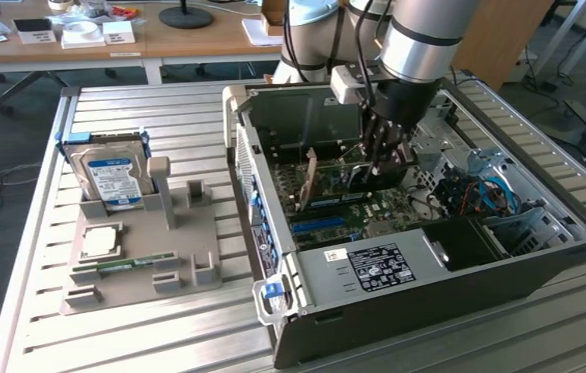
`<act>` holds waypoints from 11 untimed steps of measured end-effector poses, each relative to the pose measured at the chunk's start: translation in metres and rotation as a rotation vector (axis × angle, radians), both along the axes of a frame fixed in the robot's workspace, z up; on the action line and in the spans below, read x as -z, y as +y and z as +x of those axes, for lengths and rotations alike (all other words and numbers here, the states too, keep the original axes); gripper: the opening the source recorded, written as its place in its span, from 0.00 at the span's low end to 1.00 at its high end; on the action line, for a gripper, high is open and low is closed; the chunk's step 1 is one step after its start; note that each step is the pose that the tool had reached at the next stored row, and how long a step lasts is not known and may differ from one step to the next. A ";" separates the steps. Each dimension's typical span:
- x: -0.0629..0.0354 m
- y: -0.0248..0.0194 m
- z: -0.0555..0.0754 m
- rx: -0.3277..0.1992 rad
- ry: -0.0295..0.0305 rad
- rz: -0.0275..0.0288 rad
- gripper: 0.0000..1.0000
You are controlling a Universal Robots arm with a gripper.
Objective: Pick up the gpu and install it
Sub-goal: 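Insert the gpu into the slot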
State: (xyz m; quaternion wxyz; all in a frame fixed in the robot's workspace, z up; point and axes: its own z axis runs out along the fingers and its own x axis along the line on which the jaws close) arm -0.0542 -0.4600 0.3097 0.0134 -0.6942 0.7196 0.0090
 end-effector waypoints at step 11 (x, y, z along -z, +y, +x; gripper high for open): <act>0.0081 0.0001 -0.004 0.000 -0.0001 0.0001 0.26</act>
